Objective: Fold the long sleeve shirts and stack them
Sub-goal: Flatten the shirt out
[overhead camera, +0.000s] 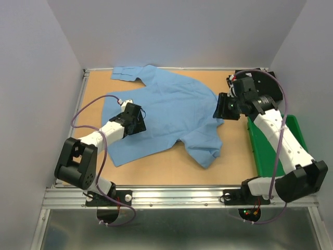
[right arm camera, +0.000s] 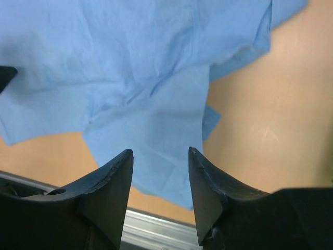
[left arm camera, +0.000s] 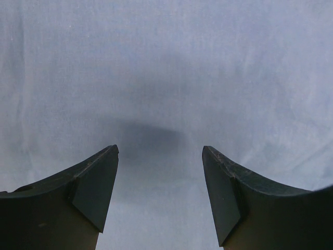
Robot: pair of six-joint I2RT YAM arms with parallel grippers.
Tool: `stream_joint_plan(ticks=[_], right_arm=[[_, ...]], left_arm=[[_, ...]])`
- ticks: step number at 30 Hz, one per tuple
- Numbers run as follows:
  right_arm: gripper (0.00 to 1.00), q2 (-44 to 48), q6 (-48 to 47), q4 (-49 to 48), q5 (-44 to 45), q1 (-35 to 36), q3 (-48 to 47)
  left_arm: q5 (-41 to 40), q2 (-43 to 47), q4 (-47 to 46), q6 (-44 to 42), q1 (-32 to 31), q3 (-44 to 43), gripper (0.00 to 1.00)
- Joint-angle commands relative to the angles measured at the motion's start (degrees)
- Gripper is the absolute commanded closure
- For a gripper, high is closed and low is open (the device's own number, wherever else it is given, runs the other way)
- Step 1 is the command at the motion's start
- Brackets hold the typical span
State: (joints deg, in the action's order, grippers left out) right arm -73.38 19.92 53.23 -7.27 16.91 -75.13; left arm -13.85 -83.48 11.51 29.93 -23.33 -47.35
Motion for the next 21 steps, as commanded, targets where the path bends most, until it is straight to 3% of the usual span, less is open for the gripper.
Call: stream_joint_plan(ticks=[1,13,21], right_arm=[[0.48,-6.8,0.3,-8.7,0.1,-0.2,-5.0],[0.43,-22.3,-3.6,-32.5,2.2,-0.2,2.7],[0.42,-32.4,-4.8,-36.6,5.6,-0.2,3.1]], left_arm=[[-1.5,-1.5,-1.4,0.4,1.2,-1.5,0.23],[3.2,-5.9,-1.9,2.0,6.8,0.2,0.23],[7.0,-10.7,-3.1,2.7,9.9,-1.6,0.23]])
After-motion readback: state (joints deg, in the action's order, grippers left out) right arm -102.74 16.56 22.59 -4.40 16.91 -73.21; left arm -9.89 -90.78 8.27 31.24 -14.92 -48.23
